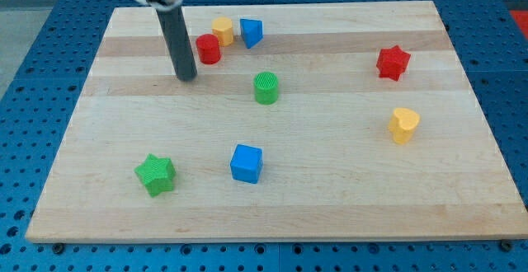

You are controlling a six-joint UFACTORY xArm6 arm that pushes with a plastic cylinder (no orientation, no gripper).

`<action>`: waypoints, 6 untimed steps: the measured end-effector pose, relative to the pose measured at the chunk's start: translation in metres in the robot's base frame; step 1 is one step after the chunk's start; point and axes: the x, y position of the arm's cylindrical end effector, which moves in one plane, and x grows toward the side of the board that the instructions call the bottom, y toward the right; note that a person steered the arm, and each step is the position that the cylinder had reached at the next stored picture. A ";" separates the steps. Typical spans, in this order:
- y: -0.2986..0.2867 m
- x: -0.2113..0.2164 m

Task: Slide the green circle to the right

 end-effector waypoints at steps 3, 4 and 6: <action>0.105 0.029; 0.102 0.064; 0.178 0.059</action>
